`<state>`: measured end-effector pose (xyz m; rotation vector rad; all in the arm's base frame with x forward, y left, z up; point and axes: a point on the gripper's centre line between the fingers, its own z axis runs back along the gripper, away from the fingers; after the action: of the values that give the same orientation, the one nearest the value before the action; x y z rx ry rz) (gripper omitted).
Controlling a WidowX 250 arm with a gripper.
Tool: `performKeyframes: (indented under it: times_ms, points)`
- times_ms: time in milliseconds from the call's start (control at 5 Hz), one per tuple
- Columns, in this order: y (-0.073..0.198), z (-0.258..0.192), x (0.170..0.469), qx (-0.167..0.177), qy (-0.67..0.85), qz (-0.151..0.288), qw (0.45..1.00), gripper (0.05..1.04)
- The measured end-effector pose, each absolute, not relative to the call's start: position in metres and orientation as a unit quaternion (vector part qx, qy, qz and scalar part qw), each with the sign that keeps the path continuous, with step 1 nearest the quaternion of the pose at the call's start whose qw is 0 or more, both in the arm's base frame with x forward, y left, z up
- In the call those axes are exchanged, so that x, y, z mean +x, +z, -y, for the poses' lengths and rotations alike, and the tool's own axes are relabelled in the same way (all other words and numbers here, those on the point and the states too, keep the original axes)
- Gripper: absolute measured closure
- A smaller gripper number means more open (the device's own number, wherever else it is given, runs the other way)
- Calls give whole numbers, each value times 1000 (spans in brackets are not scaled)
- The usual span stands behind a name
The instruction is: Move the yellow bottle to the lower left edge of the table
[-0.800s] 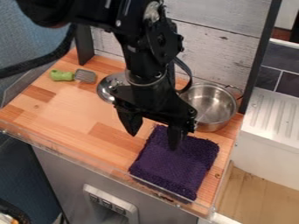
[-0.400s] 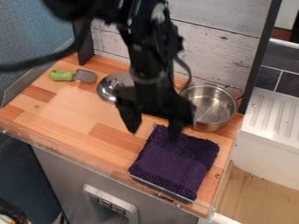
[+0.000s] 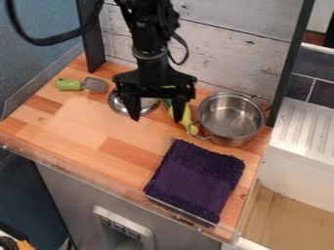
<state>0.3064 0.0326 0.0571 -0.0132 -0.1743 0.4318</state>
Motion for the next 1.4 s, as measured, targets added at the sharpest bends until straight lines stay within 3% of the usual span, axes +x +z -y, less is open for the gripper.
performKeyframes:
  times_ms: [400, 600, 1000, 1200, 1400]
  points:
    - [51, -44, 341, -7, 318, 115, 941, 83]
    - [48, -45, 354, -14, 359, 115, 926, 83]
    - [29, -40, 374, 8, 409, 95, 907, 83]
    - [17, -40, 374, 12, 418, 86, 904, 140]
    - [12, -42, 374, 34, 422, 98, 900, 427]
